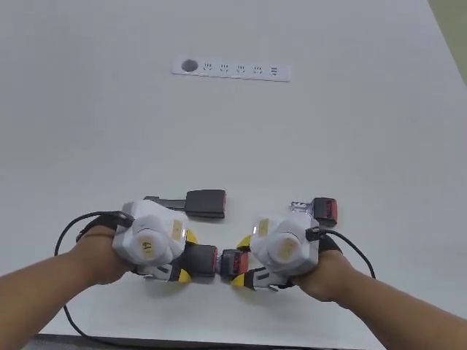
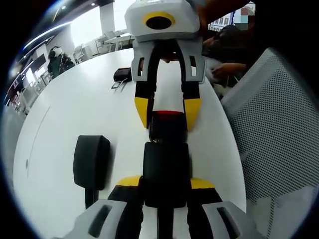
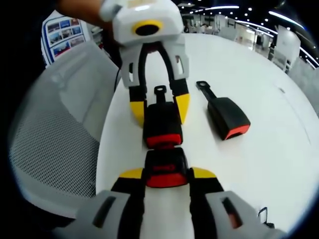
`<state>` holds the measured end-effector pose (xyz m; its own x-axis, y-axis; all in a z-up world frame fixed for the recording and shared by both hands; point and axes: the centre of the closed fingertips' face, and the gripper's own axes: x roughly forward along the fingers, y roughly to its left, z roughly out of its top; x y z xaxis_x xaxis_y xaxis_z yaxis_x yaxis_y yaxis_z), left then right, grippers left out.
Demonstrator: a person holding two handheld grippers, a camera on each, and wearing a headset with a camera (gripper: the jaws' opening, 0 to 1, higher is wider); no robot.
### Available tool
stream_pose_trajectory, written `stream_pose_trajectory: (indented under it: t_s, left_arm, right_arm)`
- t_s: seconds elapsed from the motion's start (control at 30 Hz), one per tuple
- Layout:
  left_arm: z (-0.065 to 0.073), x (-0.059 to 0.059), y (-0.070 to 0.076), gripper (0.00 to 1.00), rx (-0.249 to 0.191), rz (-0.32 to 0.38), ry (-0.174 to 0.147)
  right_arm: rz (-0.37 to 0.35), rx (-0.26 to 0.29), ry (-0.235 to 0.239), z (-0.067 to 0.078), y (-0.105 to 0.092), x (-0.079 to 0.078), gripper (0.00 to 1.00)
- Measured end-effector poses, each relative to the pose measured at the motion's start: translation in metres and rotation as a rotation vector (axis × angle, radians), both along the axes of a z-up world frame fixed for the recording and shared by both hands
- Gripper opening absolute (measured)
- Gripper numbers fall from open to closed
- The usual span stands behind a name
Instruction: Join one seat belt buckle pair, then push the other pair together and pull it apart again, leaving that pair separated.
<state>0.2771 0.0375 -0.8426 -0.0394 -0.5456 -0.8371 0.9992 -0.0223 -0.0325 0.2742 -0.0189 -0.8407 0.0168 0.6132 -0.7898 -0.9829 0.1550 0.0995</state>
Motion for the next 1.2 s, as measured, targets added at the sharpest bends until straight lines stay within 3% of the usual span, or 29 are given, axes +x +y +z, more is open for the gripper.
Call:
stream_pose_trajectory:
  t_s: [0.53,1.2]
  left_arm:
    - [0.0020,0.0014,0.0008,0.34,-0.062,-0.017,0.006]
    - [0.0023,0.0012,0.0019,0.34,-0.097,-0.033,0.019]
  right_arm:
    - [-0.019,0.096,-0.043,0.0023,-0.0012,-0.0006,0.33]
    - [-0.041,0.147,-0.061,0.0028,-0.0022,-0.0003,0.32]
